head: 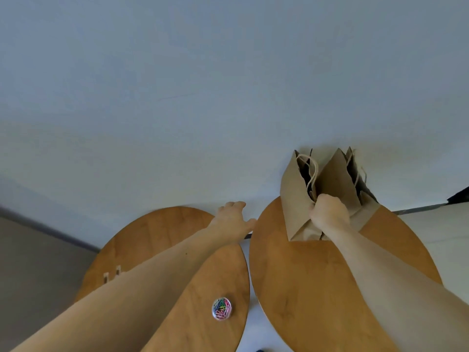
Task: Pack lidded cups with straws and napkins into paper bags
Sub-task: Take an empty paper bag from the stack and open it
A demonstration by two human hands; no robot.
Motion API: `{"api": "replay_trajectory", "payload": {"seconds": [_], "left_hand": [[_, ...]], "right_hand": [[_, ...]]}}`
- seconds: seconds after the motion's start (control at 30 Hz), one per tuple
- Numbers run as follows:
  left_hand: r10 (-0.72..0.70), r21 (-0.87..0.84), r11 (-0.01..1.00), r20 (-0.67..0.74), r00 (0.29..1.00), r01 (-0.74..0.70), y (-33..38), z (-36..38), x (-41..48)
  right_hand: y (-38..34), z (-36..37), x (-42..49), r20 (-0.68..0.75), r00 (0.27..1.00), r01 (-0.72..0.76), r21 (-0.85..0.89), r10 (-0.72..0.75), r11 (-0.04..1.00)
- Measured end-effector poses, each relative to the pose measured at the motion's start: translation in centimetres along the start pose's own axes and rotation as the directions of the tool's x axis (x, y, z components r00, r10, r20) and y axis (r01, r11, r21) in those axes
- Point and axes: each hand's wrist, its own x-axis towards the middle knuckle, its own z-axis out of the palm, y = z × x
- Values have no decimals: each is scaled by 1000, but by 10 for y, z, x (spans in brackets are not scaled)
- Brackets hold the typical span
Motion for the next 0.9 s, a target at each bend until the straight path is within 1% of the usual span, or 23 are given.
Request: {"api": "replay_trajectory", "payload": {"seconds": [0.17, 0.33, 0.47, 0.6, 0.77, 0.9], "left_hand": [[-21, -24, 999, -24, 999, 21, -17, -10, -3], [-40, -59, 998, -57, 998, 36, -46, -25, -14], [-47, -68, 997, -74, 996, 42, -83, -41, -29], [-72, -111, 992, -81, 994, 63, -136, -57, -50], [-116, -125, 986, -62, 991, 108, -213, -66, -81], [-142, -140, 980, -22, 990, 137, -270, -61, -105]], "right_hand": [[-23, 0, -12, -29, 992, 120, -31, -121, 992], [-75, -6, -46, -22, 965, 261, -44, -263, 964], [-128, 6, -84, -7, 935, 353, 2, -353, 935], [-180, 30, -125, 14, 899, 438, -21, -438, 899], [-239, 73, -182, 35, 882, 471, -54, -470, 880], [-267, 114, -226, 77, 878, 478, -93, -472, 873]]}}
